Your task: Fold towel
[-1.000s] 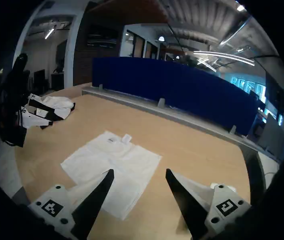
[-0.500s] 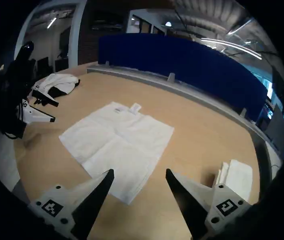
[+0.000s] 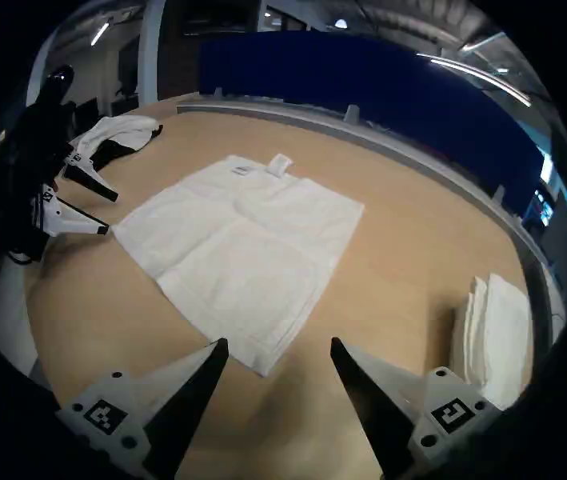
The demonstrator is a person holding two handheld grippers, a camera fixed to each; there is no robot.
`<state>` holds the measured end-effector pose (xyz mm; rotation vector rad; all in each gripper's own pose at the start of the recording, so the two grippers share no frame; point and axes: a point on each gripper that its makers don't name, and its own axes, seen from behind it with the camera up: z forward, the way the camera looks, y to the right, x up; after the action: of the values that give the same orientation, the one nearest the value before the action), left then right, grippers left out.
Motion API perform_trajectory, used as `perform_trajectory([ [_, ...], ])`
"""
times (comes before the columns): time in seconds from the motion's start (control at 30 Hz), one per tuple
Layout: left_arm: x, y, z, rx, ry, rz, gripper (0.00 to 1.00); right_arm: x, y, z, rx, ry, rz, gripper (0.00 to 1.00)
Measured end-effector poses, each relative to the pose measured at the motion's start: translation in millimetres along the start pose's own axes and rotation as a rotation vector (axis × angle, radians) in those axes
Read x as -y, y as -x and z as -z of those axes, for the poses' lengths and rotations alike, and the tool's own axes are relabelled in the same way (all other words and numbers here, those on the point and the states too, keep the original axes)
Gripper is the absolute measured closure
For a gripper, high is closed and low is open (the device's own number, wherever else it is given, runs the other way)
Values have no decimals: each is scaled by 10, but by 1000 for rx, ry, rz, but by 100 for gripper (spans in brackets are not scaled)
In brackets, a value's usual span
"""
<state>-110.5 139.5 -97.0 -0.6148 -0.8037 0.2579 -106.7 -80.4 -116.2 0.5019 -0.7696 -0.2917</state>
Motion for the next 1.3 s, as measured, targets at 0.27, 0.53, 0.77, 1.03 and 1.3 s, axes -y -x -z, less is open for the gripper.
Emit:
perform_trajectory([
  [0.27, -97, 39, -84, 22, 28, -10, 1, 16, 117, -57, 28, -8, -2, 3],
  [0.53, -178, 37, -154, 39, 48, -17, 2, 30, 174, -86, 48, -19, 2, 8],
  [0.77, -192, 55, -168, 58, 38, -35, 15, 72, 212, -123, 61, -42, -3, 20],
  [1.03, -158, 61, -162, 70, 13, -30, 34, 122, 216, -140, 65, -71, -9, 39],
  [1.3, -185, 74, -161, 75, 13, -25, 48, 135, 218, -136, 67, -85, -22, 48],
])
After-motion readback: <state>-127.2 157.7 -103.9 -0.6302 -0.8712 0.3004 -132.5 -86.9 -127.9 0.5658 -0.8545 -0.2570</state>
